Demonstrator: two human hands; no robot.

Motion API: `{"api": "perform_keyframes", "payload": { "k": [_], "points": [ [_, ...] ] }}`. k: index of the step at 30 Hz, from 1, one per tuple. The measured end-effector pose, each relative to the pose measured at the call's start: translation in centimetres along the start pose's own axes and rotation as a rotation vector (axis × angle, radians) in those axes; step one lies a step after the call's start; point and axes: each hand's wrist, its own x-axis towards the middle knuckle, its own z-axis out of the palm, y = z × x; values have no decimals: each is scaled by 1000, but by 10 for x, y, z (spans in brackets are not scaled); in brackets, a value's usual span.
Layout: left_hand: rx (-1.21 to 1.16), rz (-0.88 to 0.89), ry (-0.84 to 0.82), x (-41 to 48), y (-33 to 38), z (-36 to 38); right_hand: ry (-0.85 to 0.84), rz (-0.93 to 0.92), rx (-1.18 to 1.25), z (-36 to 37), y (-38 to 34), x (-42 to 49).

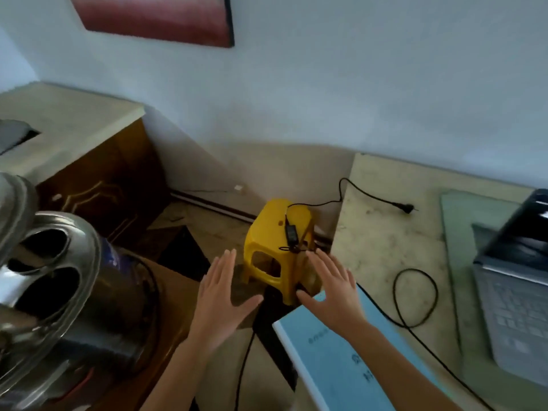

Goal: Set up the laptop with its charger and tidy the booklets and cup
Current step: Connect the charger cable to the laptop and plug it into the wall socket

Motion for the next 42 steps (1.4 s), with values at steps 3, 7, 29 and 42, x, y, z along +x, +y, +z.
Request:
{"api": "perform_keyframes", "payload": {
  "k": [3, 7, 29, 42],
  "points": [
    [21, 115, -86, 40, -1, 9, -12, 116, -38, 1, 10, 3],
    [59, 253, -165, 102, -7, 17, 26, 261, -54, 0, 12, 29],
    [169, 865, -632, 294, 187, 144, 404, 871, 88, -16, 73, 66],
    [32, 777, -631, 347, 304, 284, 366, 977, 136, -22, 133, 75]
  ]
}}
